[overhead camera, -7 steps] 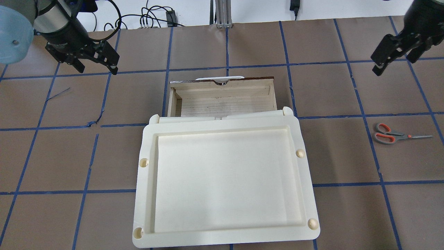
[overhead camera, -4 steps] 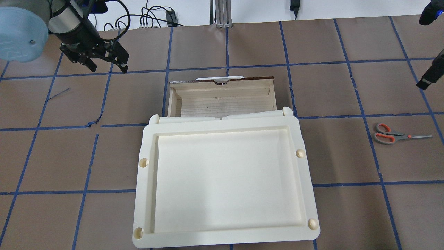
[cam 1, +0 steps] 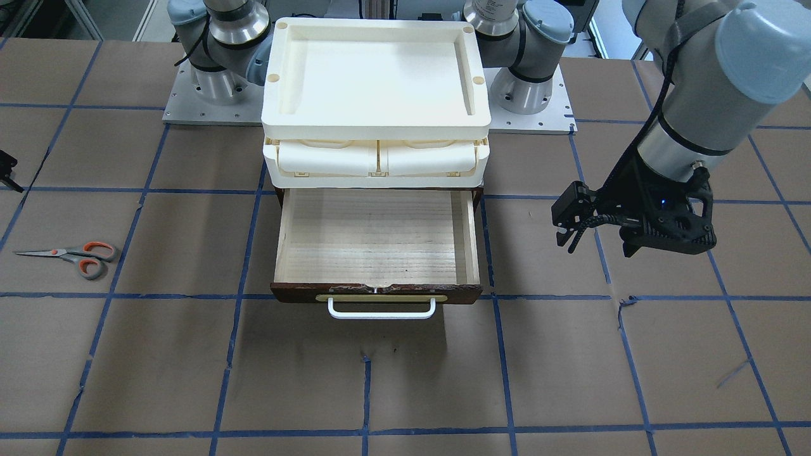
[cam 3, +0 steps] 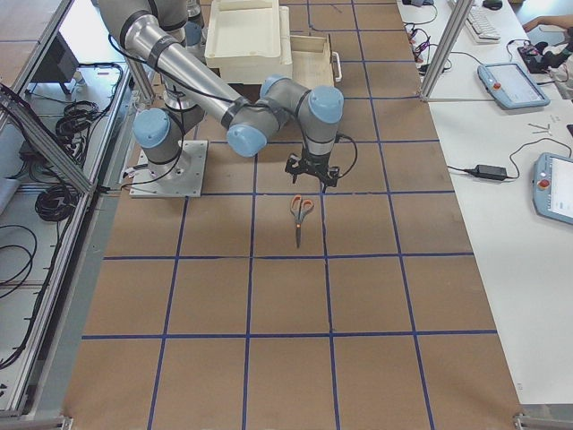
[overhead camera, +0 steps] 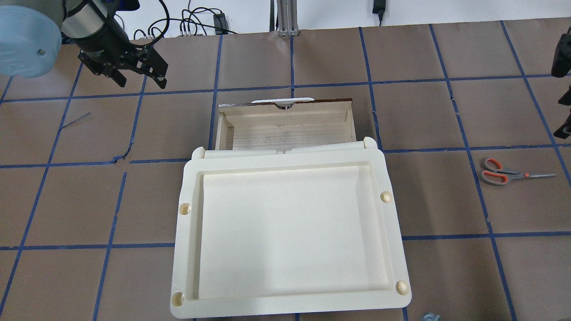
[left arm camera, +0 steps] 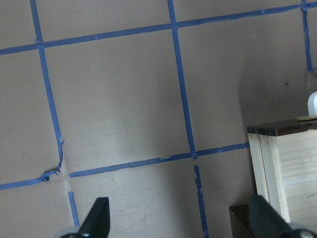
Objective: Put scissors in drawer and close it
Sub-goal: 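Move the right gripper outward toward the orange-and-grey scissors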
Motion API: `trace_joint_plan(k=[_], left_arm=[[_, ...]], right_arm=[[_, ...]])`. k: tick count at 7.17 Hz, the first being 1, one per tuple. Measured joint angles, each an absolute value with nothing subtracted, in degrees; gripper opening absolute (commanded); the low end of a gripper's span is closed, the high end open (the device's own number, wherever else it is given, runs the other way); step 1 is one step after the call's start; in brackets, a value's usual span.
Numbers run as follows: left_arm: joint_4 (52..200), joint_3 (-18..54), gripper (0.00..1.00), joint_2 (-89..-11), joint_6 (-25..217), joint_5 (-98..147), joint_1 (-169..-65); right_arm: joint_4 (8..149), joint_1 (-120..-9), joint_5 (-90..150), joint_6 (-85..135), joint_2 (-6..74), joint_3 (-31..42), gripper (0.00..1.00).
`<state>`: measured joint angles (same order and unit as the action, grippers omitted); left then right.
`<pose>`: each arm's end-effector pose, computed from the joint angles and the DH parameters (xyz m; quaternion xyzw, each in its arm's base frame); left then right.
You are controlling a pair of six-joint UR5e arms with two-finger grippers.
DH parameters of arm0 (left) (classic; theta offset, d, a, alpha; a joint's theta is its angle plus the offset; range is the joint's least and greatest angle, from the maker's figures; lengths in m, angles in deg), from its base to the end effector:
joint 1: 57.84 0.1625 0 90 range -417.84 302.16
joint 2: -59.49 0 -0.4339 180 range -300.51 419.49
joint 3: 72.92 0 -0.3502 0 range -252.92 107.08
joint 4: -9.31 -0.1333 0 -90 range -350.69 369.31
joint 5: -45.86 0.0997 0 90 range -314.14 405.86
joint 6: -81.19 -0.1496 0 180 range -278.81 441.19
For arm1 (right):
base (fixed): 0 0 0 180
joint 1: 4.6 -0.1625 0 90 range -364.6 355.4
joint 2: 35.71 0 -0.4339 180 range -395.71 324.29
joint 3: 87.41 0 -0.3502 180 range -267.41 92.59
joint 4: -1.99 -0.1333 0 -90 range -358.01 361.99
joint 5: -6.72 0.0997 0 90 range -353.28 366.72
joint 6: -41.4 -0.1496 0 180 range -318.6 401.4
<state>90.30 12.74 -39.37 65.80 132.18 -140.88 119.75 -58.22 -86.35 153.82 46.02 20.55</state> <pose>-0.0780 -0.5405 0.4226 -0.0747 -0.9959 0.0446 0.0239 -0.1840 -0.4609 0.2904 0.6154 -0.7877 -0.0222 0.0201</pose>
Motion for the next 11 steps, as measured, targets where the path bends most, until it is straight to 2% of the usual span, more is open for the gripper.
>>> trace_joint_plan(k=[1,3,11], left_arm=[[90.80,13.43,1.00,-38.33,65.82,132.35,-141.14],[93.67,14.62,1.00,-36.08,65.80,132.55,-141.35],[96.48,15.23,1.00,-34.53,65.03,132.61,-140.58]], right_arm=[[127.83,-56.78,-85.01,162.63,45.64,26.11,1.00],[133.33,-55.88,-82.23,173.42,42.78,29.87,1.00],[135.12,-55.75,-82.00,174.28,35.90,28.75,0.99]])
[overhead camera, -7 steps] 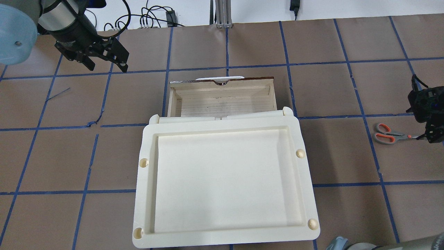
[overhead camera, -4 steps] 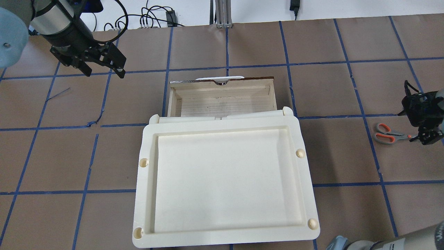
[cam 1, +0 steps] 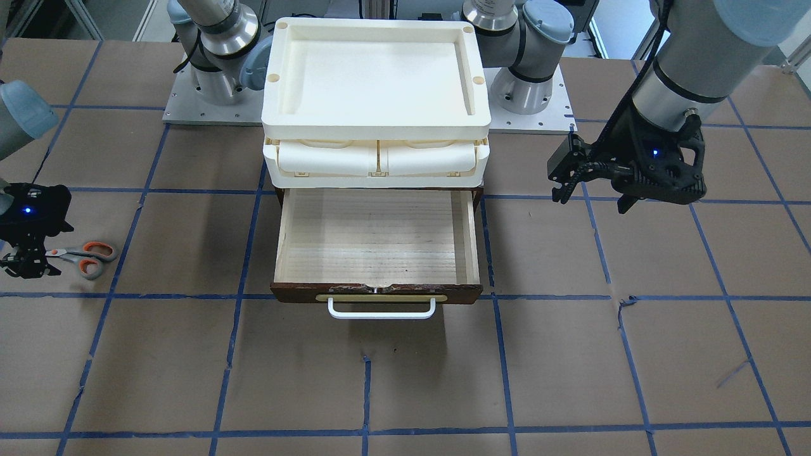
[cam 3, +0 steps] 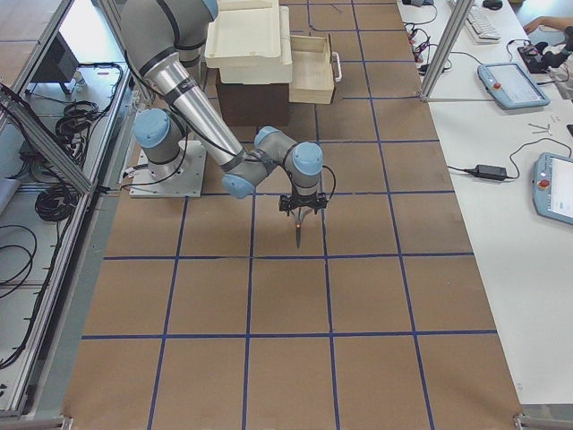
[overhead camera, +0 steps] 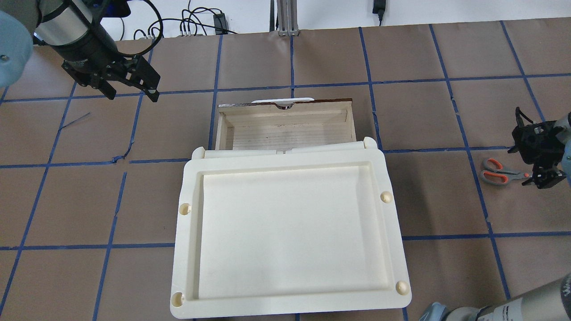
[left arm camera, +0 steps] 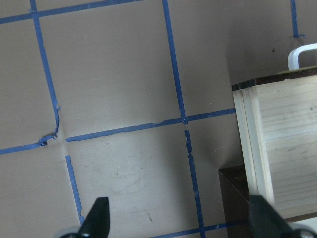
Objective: Put scissors in drawer and close it
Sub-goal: 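Move the right gripper outward toward the orange-and-grey scissors, then lower the right gripper and grasp the scissors by the handles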
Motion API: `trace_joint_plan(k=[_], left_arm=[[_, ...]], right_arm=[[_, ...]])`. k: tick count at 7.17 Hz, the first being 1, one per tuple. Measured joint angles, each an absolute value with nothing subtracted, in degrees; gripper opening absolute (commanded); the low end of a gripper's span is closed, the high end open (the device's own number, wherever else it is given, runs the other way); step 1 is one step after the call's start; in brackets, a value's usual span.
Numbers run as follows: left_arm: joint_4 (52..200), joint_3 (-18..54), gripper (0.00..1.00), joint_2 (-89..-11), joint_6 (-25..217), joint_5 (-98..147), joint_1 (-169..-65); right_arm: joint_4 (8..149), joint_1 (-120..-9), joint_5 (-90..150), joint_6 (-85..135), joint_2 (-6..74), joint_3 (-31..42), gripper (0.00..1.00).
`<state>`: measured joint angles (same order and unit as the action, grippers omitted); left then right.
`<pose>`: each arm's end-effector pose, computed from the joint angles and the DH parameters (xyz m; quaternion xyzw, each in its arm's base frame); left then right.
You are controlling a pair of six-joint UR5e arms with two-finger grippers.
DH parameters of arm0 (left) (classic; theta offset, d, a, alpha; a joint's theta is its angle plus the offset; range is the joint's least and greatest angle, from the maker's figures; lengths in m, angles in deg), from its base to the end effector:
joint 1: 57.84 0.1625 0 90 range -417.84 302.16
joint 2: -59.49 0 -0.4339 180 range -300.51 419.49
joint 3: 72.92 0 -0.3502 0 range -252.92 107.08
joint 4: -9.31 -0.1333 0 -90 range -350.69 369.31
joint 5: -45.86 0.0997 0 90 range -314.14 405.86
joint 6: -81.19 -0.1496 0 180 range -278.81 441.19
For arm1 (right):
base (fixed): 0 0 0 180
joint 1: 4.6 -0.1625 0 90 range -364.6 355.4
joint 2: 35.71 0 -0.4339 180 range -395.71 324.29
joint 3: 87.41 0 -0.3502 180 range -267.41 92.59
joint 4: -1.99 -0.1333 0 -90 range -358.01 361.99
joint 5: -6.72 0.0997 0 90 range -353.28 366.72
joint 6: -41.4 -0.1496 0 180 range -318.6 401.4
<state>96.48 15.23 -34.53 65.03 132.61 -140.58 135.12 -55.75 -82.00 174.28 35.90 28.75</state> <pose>-0.0798 -0.4958 0.4339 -0.0777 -0.9966 0.0114 0.0266 -0.1962 -0.4614 0.1766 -0.7313 0.6818 -0.0102 0.0132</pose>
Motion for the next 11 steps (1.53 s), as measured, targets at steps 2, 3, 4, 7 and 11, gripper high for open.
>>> trace_joint_plan(k=[2,3,4,7,11], left_arm=[[96.65,15.23,1.00,-34.48,64.96,132.61,-140.51],[96.67,15.23,1.00,-34.47,64.91,132.61,-140.48],[96.68,15.23,1.00,-34.46,64.87,132.61,-140.47],[96.68,15.24,1.00,-34.40,64.76,132.61,-140.31],[96.68,15.23,1.00,-34.38,64.67,132.61,-140.28]], right_arm=[[135.39,-55.75,-82.11,174.85,34.91,28.36,0.99],[135.55,-55.75,-82.13,175.10,34.44,28.12,0.95],[135.75,-55.75,-82.16,175.23,33.90,27.93,0.91],[135.94,-55.75,-82.57,175.33,32.54,27.93,0.38],[136.01,-55.93,-83.51,174.77,33.08,27.88,0.07]])
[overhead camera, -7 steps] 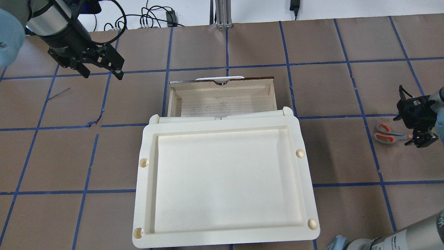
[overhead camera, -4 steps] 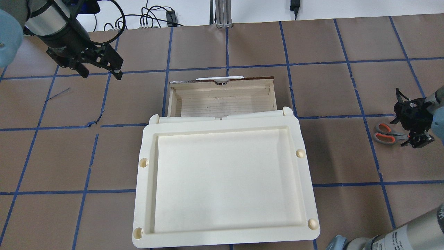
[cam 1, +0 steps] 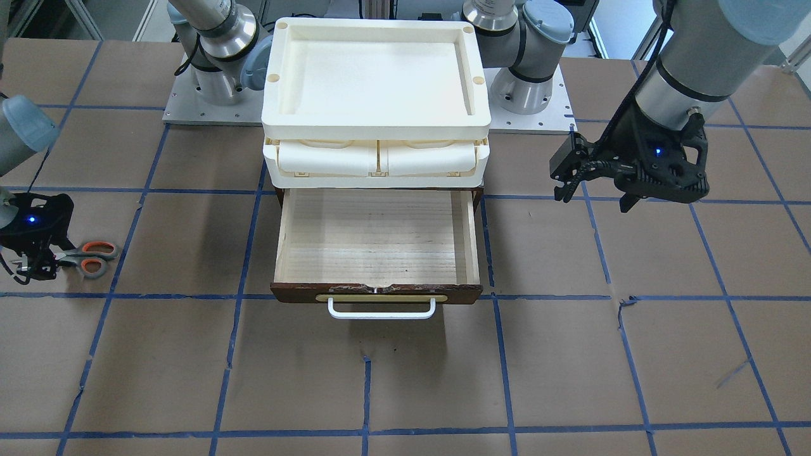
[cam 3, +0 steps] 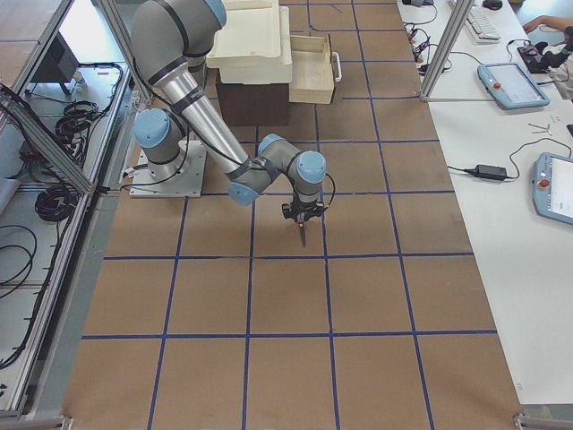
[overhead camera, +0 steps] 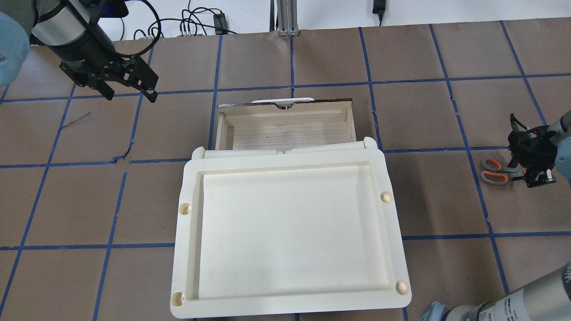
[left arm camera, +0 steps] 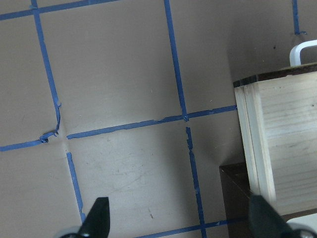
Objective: Put scissors in drawer and close it
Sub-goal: 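Lower the right gripper and grasp the scissors by the handles, then lift the scissors with the right gripper and carry them over the drawer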
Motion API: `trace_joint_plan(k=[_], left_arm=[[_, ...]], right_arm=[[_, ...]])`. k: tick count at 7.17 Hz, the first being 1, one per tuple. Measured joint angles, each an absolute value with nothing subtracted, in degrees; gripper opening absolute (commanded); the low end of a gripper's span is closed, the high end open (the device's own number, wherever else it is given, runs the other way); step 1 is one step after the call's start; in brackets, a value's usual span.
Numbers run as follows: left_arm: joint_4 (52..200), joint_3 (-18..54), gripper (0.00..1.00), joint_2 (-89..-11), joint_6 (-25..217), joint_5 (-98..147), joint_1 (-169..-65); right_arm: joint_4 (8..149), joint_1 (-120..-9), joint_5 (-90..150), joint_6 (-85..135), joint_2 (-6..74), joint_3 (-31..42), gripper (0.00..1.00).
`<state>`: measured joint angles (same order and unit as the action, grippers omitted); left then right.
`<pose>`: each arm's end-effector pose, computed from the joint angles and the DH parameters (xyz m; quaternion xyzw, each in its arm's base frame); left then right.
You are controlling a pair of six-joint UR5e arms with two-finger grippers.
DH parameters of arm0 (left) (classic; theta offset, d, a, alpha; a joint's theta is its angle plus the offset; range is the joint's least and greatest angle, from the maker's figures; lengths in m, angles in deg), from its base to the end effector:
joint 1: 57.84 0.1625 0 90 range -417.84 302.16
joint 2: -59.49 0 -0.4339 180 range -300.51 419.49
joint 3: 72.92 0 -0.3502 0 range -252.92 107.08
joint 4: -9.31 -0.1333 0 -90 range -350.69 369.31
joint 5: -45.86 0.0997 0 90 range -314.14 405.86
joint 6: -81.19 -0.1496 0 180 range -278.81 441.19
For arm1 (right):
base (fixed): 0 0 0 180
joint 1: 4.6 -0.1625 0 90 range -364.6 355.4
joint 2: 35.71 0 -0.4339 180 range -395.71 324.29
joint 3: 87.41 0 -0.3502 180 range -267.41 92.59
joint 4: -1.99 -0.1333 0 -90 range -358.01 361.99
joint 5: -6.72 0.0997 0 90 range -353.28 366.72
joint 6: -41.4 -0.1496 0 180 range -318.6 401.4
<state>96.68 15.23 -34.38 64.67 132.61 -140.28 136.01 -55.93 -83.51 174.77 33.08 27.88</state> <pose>-0.0773 -0.4950 0.4348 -0.0782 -0.9965 0.0111 0.0266 -0.2033 -0.4664 0.1592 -0.7354 0.6773 0.0035 0.0214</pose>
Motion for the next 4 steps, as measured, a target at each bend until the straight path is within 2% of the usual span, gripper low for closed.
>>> trace_joint_plan(k=[4], left_arm=[[96.68,15.23,1.00,-34.37,64.66,132.61,-140.22]], right_arm=[[135.71,-56.86,-82.01,170.65,37.65,26.75,0.04]])
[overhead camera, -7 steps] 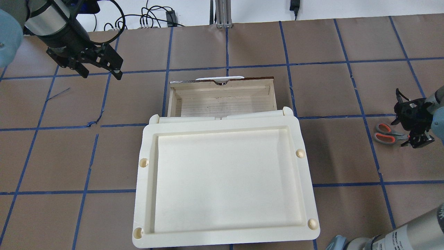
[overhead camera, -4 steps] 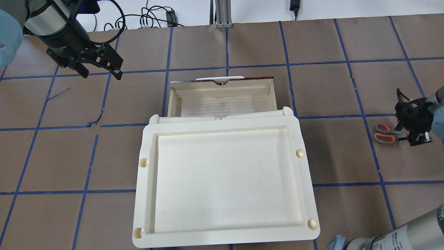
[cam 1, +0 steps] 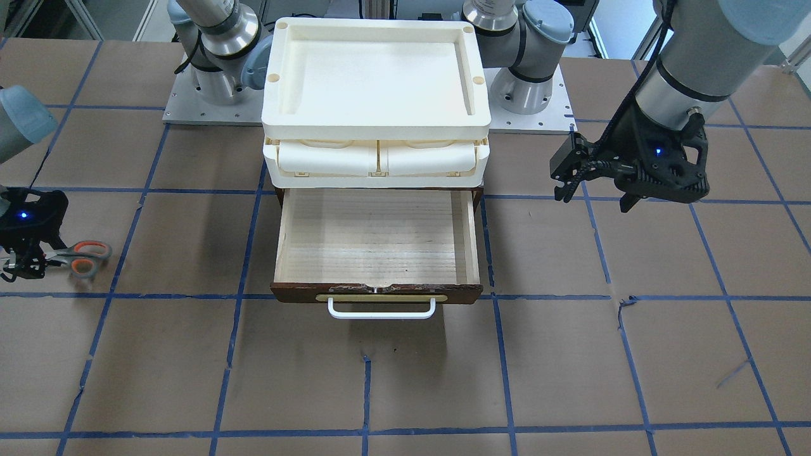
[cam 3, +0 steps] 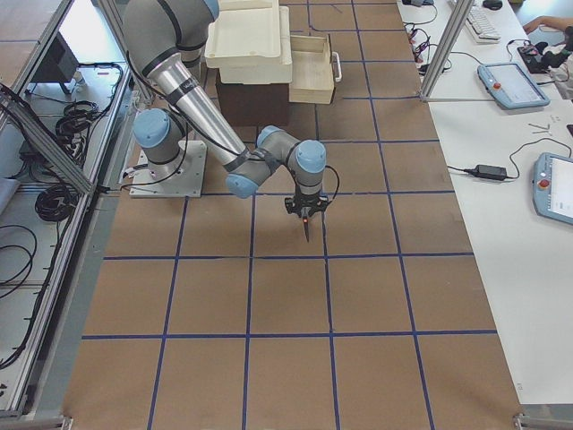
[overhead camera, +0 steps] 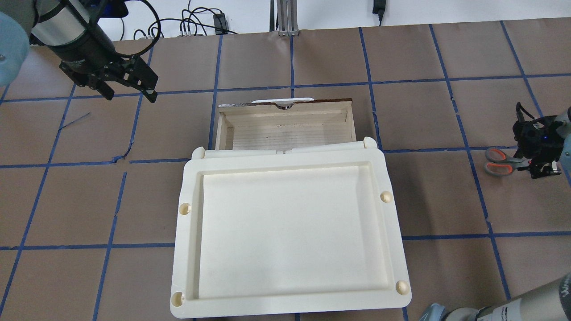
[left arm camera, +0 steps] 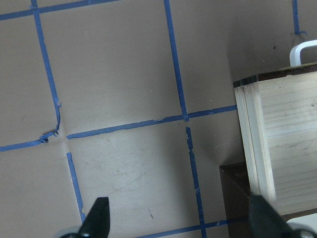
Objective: Put scissors in drawer and close it
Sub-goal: 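Lift the scissors with the right gripper and carry them over the drawer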
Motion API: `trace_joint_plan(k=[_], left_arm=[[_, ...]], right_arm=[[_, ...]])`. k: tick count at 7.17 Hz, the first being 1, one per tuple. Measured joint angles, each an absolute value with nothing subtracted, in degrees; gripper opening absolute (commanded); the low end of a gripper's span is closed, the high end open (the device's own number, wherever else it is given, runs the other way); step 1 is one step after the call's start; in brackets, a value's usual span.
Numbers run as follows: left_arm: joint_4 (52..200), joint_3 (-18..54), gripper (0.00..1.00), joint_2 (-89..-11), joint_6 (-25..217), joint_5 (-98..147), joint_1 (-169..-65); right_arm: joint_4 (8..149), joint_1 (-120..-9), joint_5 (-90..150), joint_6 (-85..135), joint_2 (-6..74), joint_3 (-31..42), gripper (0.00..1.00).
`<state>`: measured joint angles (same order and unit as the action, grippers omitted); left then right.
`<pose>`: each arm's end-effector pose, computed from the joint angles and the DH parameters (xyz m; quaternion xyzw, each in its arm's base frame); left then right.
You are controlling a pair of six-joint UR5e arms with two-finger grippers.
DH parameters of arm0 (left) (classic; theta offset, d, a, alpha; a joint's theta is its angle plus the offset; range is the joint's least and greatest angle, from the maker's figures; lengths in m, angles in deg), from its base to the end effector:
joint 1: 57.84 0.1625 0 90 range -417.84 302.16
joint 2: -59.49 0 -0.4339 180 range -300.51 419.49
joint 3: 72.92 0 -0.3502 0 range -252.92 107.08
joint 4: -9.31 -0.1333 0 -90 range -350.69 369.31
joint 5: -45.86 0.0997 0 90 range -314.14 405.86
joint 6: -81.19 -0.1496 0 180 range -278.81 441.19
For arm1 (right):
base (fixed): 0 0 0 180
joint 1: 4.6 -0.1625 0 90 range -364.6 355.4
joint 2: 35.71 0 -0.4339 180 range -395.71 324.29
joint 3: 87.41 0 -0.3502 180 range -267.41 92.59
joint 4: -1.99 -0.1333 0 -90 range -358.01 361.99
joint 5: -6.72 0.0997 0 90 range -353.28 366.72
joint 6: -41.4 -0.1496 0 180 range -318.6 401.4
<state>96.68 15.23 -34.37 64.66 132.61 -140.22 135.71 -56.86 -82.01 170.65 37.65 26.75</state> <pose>-0.0768 -0.4951 0.4349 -0.0778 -0.9966 0.0112 0.0266 -0.1959 -0.4763 0.2051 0.7163 -0.6973 0.0139 0.0241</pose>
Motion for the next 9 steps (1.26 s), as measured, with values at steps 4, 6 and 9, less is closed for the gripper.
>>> trace_joint_plan(k=[4,6,9], left_arm=[[96.68,15.23,1.00,-34.37,64.66,132.61,-140.19],[96.68,15.23,1.00,-34.37,64.66,132.60,-140.19],[96.68,15.23,1.00,-34.38,64.66,132.57,-140.19]], right_arm=[[121.81,-66.86,-75.28,155.48,45.65,15.87,0.05],[113.29,-76.32,-75.26,143.46,49.61,10.53,0.05],[105.27,-91.08,-75.26,121.83,49.95,3.61,0.06]])
